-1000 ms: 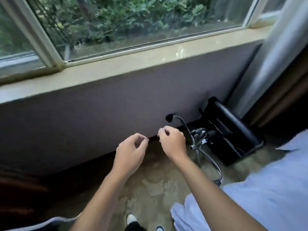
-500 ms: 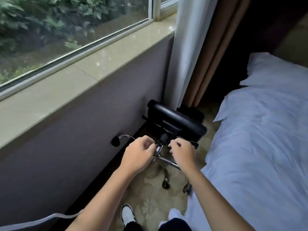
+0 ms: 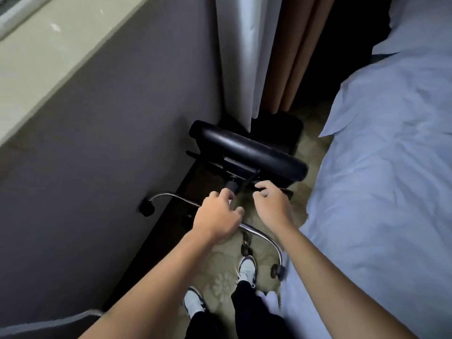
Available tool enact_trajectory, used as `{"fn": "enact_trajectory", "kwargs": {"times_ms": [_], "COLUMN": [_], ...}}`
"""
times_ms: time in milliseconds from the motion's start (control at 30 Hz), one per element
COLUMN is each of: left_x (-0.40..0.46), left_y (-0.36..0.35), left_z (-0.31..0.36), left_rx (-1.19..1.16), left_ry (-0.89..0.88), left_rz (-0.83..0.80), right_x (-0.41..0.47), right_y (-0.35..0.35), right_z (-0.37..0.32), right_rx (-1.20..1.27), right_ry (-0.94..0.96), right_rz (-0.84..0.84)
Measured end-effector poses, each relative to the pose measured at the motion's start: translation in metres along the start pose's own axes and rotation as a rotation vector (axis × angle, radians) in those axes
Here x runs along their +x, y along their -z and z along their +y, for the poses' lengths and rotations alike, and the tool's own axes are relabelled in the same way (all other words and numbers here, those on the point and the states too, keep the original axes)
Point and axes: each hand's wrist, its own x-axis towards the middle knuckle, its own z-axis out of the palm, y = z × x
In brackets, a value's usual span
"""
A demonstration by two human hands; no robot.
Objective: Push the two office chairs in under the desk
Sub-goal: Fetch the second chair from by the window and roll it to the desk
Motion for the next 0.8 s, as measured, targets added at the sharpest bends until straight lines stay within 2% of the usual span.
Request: {"fn": "enact_trajectory", "kwargs": {"times_ms": [100,200,367,667,800], "left_x": [0.056,0.101,0.156,0.184,0.192], "left_y": [-0.022,-0.054,-0.109,-0.157,-0.157], "left_z": [-0.005,-0.017,-0.039,-0.091,-0.103], "left_rx": [0.112,0.214,0.358,0.466,0.439], "left_ry": [0.105,0.211,0.312,0.454,0.441], "left_rz": [-0.029,-0.097,-0.194,-0.251,-0.174], "right_x": [0.064,0.119,0.193,0.286,0.296], "right_y": [-0.005,-0.010,-0.035,-0.078,-0.088], "right_z": [0.015,0.038,0.057,0.071,0.080], "right_rx": [-0.087,-0.274,-0.624,-0.908,-0.917], "right_ry": [0.023,0.045,0.209,0.272,0.337], "right_rz": [0.011,0.036,0.022,-0.019,0.121]}}
